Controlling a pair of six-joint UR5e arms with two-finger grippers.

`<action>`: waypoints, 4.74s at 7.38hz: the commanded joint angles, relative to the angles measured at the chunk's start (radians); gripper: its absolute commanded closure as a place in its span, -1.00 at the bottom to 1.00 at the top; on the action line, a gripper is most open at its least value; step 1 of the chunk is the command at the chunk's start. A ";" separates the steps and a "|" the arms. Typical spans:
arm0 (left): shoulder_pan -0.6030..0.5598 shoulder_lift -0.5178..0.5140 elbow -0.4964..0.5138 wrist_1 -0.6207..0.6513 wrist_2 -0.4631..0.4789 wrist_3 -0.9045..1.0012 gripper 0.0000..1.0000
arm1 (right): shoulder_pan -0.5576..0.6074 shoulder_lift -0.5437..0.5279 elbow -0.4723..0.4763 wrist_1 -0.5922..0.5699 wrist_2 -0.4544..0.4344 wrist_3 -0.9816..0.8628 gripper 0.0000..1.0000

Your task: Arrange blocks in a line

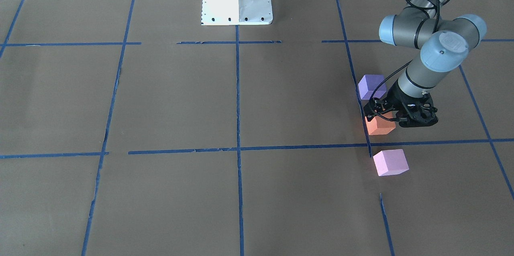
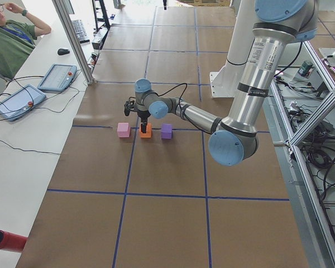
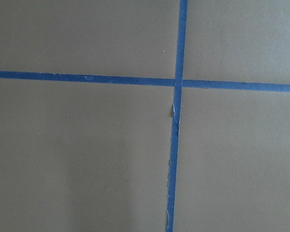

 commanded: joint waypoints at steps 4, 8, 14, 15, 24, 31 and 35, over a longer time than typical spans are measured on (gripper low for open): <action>-0.151 0.072 -0.273 0.060 -0.001 0.005 -1.00 | 0.000 0.000 -0.001 0.000 0.000 0.000 -1.00; -0.434 0.115 -0.196 0.251 -0.178 0.495 -1.00 | 0.001 0.000 0.001 0.000 0.001 0.000 -1.00; -0.663 0.285 0.084 0.240 -0.245 1.019 -1.00 | 0.001 -0.001 -0.001 0.000 0.000 0.000 -1.00; -0.661 0.284 0.083 0.241 -0.244 1.019 -1.00 | 0.001 -0.001 0.001 0.000 0.001 0.000 -1.00; -0.658 0.265 0.076 0.248 -0.245 1.017 -1.00 | 0.000 -0.001 -0.001 0.000 0.000 0.000 -1.00; -0.658 0.267 0.072 0.246 -0.245 1.017 -1.00 | 0.001 -0.001 -0.001 0.000 0.000 0.000 -1.00; -0.658 0.267 0.069 0.248 -0.247 1.019 -1.00 | 0.001 0.000 0.001 0.000 0.000 0.000 -1.00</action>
